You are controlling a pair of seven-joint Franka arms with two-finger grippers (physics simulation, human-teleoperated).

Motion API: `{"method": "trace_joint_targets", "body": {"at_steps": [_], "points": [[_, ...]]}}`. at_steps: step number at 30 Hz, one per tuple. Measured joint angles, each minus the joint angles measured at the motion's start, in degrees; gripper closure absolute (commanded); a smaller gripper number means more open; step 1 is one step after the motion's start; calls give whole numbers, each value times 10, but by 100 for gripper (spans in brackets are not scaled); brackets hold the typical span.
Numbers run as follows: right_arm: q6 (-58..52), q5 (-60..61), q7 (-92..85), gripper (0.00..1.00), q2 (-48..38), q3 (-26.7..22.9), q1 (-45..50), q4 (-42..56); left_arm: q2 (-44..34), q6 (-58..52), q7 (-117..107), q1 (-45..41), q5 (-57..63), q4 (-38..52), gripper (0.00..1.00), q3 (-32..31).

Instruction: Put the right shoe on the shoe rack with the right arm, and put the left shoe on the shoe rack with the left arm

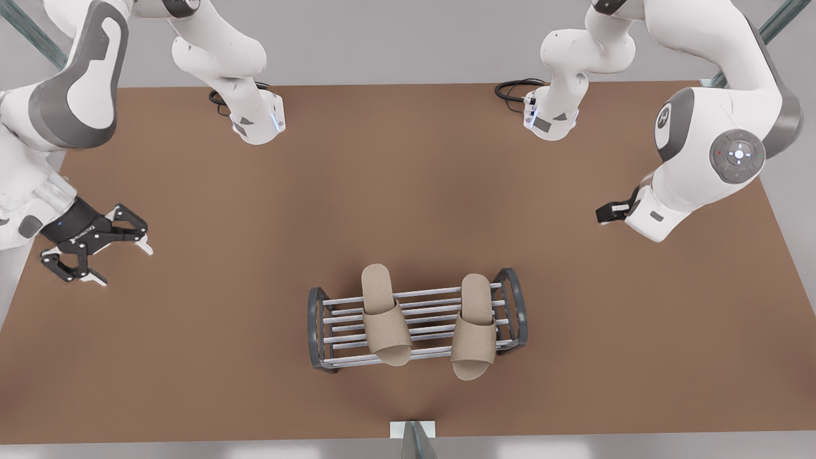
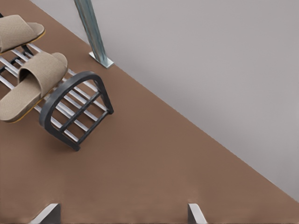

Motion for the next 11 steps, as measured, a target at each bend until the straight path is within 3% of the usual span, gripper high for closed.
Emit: {"method": "trace_joint_targets", "body": {"at_steps": [5, 11], "points": [[-80, -99, 110, 0, 14, 19, -11, -1, -2, -1, -2, 0, 0, 1, 0, 0], [-121, -107, 231, 0, 18, 25, -1, 18, 0, -2, -4, -1, 0, 11, 0, -4]]}}
